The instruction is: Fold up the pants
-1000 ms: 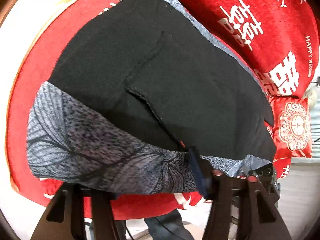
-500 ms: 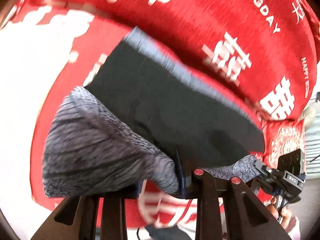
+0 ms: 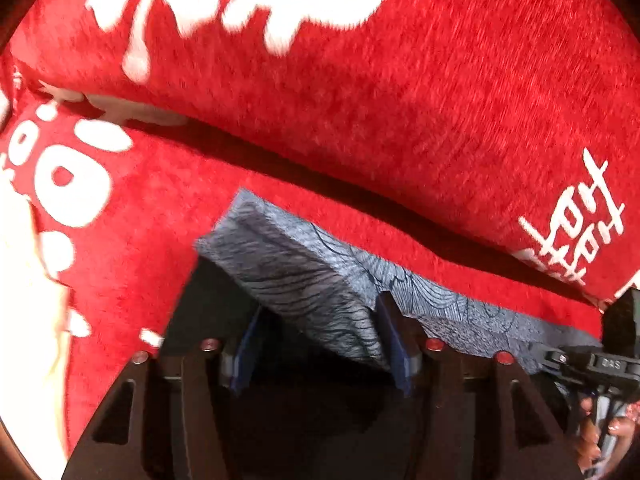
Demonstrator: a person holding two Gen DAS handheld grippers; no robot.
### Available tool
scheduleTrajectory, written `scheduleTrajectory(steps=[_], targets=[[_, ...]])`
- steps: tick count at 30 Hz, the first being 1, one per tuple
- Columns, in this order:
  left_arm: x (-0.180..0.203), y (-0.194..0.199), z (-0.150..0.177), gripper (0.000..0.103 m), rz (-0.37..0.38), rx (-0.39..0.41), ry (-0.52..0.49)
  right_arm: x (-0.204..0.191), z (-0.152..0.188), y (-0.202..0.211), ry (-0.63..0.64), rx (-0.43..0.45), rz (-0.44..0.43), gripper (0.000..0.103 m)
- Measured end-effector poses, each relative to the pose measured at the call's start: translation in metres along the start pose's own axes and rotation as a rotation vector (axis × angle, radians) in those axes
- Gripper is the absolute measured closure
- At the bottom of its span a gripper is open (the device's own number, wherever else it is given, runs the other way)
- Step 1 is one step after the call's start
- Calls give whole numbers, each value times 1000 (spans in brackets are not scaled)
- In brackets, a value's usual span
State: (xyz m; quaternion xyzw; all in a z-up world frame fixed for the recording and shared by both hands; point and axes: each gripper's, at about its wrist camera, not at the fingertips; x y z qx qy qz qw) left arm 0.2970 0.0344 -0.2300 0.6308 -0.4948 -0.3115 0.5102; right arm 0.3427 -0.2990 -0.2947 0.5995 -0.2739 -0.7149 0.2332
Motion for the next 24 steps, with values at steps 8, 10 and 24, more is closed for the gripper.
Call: scheduleTrajectory(steps=[8,10,24], targets=[[-5,28,17,36,-90,-2,-64,-68,41,40,255,50,10,29],[7,9,22,36,-119,-28,-98,-76,42,23,317,12,71,51],[61,34,78,33,-169,-62,-307,-13,59,88,212,152,195,48]])
Point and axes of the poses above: each gripper's, at about its wrist camera, not at the fingertips, and y roughly against the way its jaws point, x to its right, z to its underside, and after that the axes turned 5 degrees about -z, right-handed
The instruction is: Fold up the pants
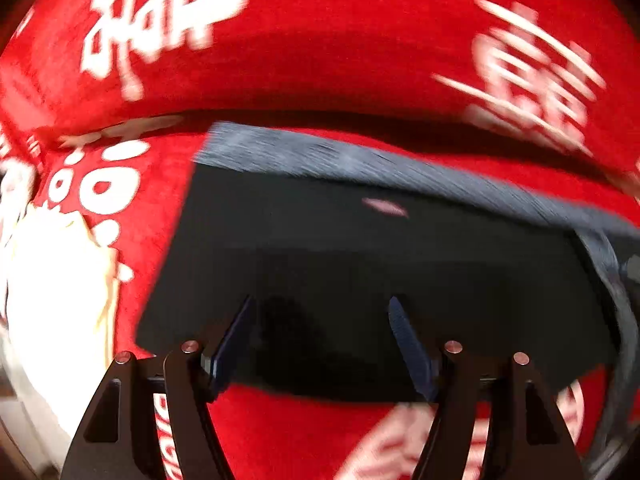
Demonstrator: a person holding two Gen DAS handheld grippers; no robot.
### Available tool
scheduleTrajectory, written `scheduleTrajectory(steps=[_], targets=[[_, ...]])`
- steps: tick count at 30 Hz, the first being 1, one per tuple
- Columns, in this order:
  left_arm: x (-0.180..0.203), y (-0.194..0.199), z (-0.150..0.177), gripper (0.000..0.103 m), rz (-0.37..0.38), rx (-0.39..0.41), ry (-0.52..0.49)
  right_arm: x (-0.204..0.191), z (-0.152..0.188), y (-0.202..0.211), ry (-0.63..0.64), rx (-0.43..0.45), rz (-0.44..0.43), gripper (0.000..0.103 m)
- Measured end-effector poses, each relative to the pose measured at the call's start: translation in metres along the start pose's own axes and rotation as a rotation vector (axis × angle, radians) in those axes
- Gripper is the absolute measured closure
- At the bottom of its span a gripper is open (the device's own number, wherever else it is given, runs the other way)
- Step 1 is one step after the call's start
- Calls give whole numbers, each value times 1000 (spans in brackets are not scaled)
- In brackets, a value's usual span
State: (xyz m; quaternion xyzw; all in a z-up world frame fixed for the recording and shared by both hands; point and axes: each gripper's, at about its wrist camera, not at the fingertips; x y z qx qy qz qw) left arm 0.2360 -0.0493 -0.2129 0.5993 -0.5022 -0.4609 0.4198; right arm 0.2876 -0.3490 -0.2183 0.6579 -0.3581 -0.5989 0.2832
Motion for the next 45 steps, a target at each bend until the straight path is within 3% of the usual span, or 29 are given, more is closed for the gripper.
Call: scheduleTrajectory(steps=[2,4,8,11,16,21,24,27,31,32,33,34,36,38,45], targets=[[25,12,13,33,52,2,-60,0,28,25,-16,41,45,41],[58,23,27,33,146,5,-139,9,61,51,-64,77,78,41],[123,44,54,33,255,-3,-276,45,144,110,-192,152,181,41],[167,66,75,33,348,14,-346,74,205,127,-256,134,294,41],[228,78,103,33,480,-45,-373,111,275,141,-357,118,359,41],[269,51,133,33,470,-126,-360,130,310,144,-304,80,454,41],[284,49,148,33,442,-123,-353,151,324,142,-329,73,393,41],[284,39,154,33,427,-138,-335,182,330,146,-433,119,285,41],[296,39,157,26,420,-118,-340,199,322,144,-393,128,162,42],[299,38,158,26,415,-117,-343,200,318,141,-378,117,149,51],[302,38,159,27,414,-110,-346,202,315,138,-368,93,143,82],[305,39,160,32,431,-106,-349,202,314,138,-368,79,139,102],[311,41,158,84,485,-136,-354,202,310,149,-380,105,115,100],[319,43,155,86,511,-156,-348,200,299,178,-359,153,105,100],[339,81,111,86,550,-18,-288,194,199,280,-164,298,143,100]])
Point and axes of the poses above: each gripper's, at about its wrist camera, not at the fingertips, and y roughly against the way its jaws point, x to its right, z to its underside, and after that the axes turned 5 degrees about -z, right-handed
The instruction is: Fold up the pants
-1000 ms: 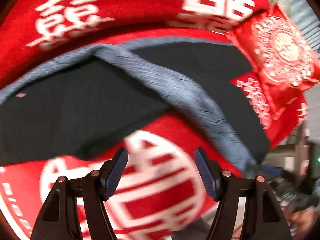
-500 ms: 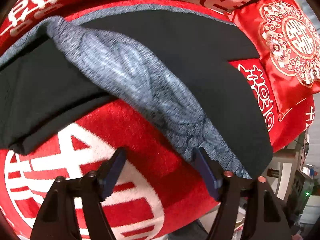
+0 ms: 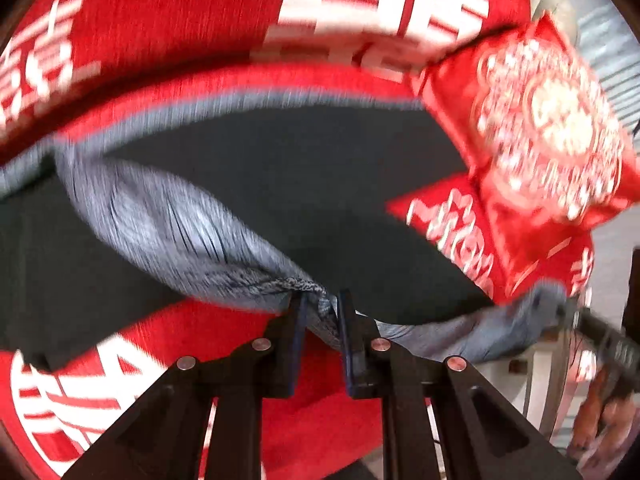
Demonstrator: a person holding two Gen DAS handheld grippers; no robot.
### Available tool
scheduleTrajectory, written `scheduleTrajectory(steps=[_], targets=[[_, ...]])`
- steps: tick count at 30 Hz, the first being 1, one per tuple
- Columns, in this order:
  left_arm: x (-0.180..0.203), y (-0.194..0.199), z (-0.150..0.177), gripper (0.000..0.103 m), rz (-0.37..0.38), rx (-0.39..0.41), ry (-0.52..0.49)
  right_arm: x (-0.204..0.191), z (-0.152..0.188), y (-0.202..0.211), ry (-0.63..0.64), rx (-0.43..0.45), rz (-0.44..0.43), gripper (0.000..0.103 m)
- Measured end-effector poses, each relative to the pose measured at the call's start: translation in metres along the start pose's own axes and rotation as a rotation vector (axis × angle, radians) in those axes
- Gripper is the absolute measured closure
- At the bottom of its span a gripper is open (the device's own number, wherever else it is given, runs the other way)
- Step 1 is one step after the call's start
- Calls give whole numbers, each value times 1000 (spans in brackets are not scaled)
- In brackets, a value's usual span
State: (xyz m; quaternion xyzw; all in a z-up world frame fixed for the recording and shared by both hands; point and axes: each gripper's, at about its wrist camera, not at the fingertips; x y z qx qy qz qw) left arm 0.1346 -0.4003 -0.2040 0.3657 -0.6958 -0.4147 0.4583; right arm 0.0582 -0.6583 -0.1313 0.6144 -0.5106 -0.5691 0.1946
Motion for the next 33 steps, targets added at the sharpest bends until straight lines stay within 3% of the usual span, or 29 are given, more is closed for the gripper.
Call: scheduleTrajectory(steps=[2,5,7,8,9,10,11,14,15,18,21,23,26,29,31,32,33], targets=[[5,9,-23,86,-10,64,0,2,-43,5,41,35,17,100],[6,29,-57,85,-94,179,7,1,-109,-5,93,67,39,100],[-4,36,-74,60,-153,219,46,4,-148,-17,129,67,59,100],[-10,39,-78,20,-186,233,66,7,-170,-28,146,55,76,99],[-17,40,-80,11,-243,268,92,12,-189,-41,153,41,106,98],[-25,40,-78,11,-285,291,104,13,-197,-54,152,33,129,98],[-31,37,-77,11,-301,281,103,20,-213,-71,149,5,165,90],[-53,-5,-75,11,-405,177,102,26,-238,-105,201,-40,262,20],[-59,-21,-73,11,-435,132,100,22,-241,-106,241,-23,279,20],[-74,-51,-66,11,-473,39,132,12,-237,-95,259,12,248,20],[-84,-58,-61,11,-459,28,204,21,-207,-90,173,-16,139,20],[-87,-60,-58,11,-453,23,234,40,-173,-101,82,-72,153,23],[-89,-62,-58,11,-456,21,231,81,-135,-127,-96,-144,202,47],[-91,-68,-59,11,-460,13,216,112,-127,-140,-252,-99,174,53],[-84,-77,-60,11,-464,10,217,106,-138,-140,-204,-59,200,85],[-83,-75,-62,11,-478,12,222,101,-143,-138,-175,-44,194,92],[-80,-74,-64,11,-483,20,222,91,-149,-132,-126,-10,197,93]])
Point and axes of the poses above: each gripper's, at about its wrist camera, not at the fingertips, and y roughly against the way its jaws point, x to its right, z to its underside, and after that the axes turned 5 degrees about -z, right-handed
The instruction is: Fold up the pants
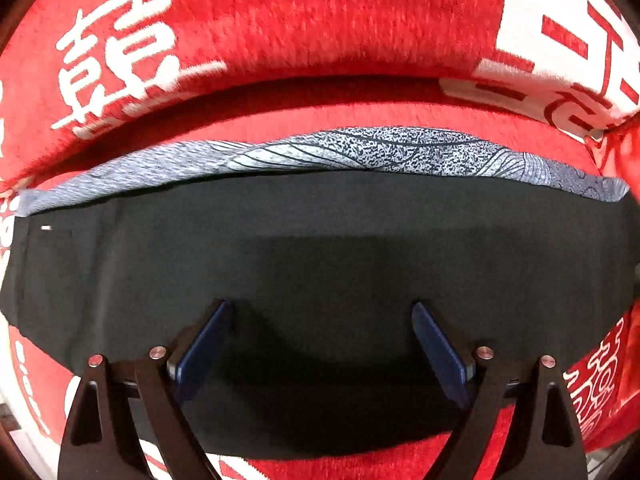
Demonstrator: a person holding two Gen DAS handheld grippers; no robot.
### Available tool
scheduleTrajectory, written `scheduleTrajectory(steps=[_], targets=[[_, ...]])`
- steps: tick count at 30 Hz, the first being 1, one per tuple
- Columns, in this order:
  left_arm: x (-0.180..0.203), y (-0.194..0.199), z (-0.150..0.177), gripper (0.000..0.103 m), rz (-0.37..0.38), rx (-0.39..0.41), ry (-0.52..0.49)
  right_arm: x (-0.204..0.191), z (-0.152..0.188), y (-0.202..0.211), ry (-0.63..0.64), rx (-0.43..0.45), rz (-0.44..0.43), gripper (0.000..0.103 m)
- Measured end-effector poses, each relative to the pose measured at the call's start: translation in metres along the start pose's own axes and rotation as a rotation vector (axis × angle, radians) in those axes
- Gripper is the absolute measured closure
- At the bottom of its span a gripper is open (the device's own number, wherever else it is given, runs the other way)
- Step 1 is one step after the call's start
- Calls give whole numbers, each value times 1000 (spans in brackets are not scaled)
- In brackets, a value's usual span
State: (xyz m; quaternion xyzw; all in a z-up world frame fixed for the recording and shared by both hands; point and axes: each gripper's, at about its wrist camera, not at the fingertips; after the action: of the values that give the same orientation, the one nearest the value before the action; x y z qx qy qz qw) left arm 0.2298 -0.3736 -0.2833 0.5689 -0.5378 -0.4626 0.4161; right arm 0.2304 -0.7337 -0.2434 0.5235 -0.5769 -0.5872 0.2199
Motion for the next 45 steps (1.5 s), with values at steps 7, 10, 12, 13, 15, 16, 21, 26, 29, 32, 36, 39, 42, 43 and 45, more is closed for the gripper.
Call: scheduleTrajectory(steps=[7,10,12,13,15,16,21,26,29,32,36,39,42,43,45], targets=[[10,9,-22,11,-13,38,0,10,-11,-31,31,-147,8,84],[7,9,-31,11,-23,66,14,4,-6,-14,54,-106,47,70],[0,-4,-36,11,-51,38,9,-5,4,2,64,-71,53,69],[-2,-15,-35,11,-72,10,5,-13,7,6,87,-58,25,69],[-10,-25,-32,6,-57,15,25,-43,11,4,201,-48,8,69],[-14,-27,-31,4,-52,27,43,-49,13,1,240,-47,2,69],[-28,-29,-28,2,-32,-6,37,-82,14,-55,314,-156,-17,67],[-76,-20,-9,3,-16,-28,44,-83,30,-37,266,-146,32,67],[-121,-15,5,3,12,-41,97,-88,46,-20,194,-172,-26,66],[-170,-14,18,3,19,-52,128,-122,72,-14,140,-204,-149,65],[-245,-13,23,3,1,-65,131,-201,126,-30,152,-276,-327,52],[-283,-3,30,3,-27,-31,117,-254,169,-59,147,-358,-418,52],[-325,-11,12,3,-57,11,107,-299,207,-91,137,-402,-466,52],[-335,-16,6,3,-69,27,98,-309,213,-105,128,-411,-469,52],[-349,-30,-1,3,-104,41,78,-323,222,-125,104,-430,-471,52]])
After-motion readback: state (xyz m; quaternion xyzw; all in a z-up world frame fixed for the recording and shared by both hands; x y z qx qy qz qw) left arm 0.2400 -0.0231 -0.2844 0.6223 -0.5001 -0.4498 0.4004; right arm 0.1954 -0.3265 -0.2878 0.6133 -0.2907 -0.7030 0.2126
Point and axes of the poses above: each gripper's, at about its wrist camera, not at the fingertips, and y roughly against the way its jaws point, x to its right, z to its underside, and after that the axes turned 5 degrees about -z, right-handed
